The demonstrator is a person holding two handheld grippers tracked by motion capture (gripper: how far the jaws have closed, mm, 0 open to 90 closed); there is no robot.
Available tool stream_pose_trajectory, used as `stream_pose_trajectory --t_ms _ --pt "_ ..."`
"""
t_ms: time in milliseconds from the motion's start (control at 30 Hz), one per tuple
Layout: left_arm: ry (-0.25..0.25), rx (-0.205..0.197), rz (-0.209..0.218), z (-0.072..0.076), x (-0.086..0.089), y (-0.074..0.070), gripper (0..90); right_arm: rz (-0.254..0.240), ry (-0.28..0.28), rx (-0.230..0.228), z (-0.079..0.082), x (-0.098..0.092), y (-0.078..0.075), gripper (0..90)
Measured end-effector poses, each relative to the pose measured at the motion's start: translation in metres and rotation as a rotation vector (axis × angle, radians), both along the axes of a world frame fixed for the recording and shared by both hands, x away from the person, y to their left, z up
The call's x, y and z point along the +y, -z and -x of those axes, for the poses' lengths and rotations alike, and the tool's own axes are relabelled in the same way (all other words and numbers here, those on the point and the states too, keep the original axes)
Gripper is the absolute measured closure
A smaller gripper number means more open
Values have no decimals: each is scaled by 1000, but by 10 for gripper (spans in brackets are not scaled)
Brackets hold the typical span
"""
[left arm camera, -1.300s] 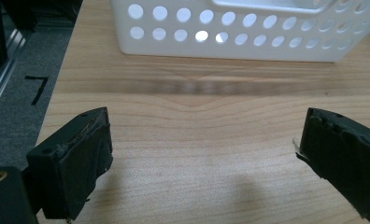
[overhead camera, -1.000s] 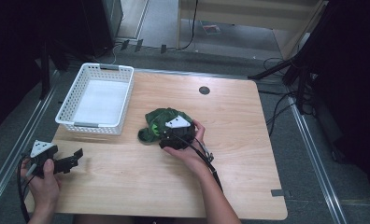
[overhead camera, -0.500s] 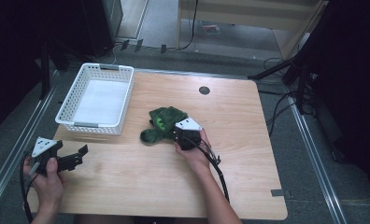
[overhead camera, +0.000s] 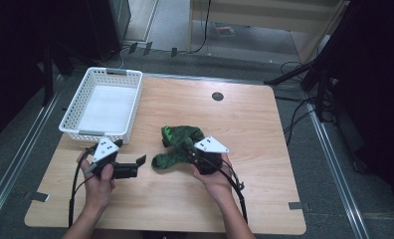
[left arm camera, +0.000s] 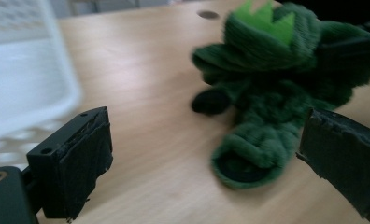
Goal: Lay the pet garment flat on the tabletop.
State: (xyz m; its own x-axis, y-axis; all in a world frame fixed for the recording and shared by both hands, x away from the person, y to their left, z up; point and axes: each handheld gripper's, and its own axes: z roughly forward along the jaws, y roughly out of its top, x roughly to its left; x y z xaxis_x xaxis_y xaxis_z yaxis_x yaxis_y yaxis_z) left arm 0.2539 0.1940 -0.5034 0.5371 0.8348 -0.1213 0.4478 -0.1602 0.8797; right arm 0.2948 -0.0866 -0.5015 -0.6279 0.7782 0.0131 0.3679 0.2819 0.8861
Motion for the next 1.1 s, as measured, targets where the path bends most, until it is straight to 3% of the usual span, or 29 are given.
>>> stream_pose_trajectory --t_ms 100,133,267,300,433,533,567,600,633,700,833,867,933,967,1000,1033,1067,1100 --pt "35 33 27 0 -7 6 26 10 -13 0 4 -2 1 761" --pt "62 44 31 0 -13 11 26 -32 -27 3 8 -5 -3 761" --pt "95 44 26 1 -20 14 26 -41 -63 -25 17 -4 -10 759" --pt "124 37 48 0 -20 14 26 -44 -87 -39 23 -2 -14 753" --pt "149 44 63 -1 -20 15 27 -24 -100 -28 32 0 -16 716" --pt "144 59 30 -3 -24 18 173 19 -136 38 36 -3 -12 445" --pt "142 67 35 -3 -25 19 202 52 -125 58 36 -4 -12 333" --pt "142 67 35 -3 -25 19 249 52 -125 58 36 -4 -12 333" --pt "138 70 34 -4 -25 19 286 88 -116 87 35 -8 -12 204" --pt "124 87 29 -6 -28 22 323 78 -108 103 33 -18 -17 194" --pt "130 95 9 -7 -32 23 418 45 -129 68 34 -25 -22 184" --pt "130 95 9 -7 -32 23 455 45 -142 62 35 -23 -22 172" --pt "165 92 25 -6 -32 25 648 46 -168 66 36 -16 -19 139" --pt "165 92 25 -6 -32 25 696 46 -168 66 36 -16 -19 139" --pt "174 98 30 -7 -32 26 737 65 -175 75 35 -4 -13 136" --pt "186 130 24 -9 -32 29 767 78 -188 80 35 1 -10 136" --pt "186 130 24 -9 -32 29 772 90 -198 79 35 5 -8 136" --pt "197 159 32 -11 -30 33 768 101 -199 72 35 9 -6 138"
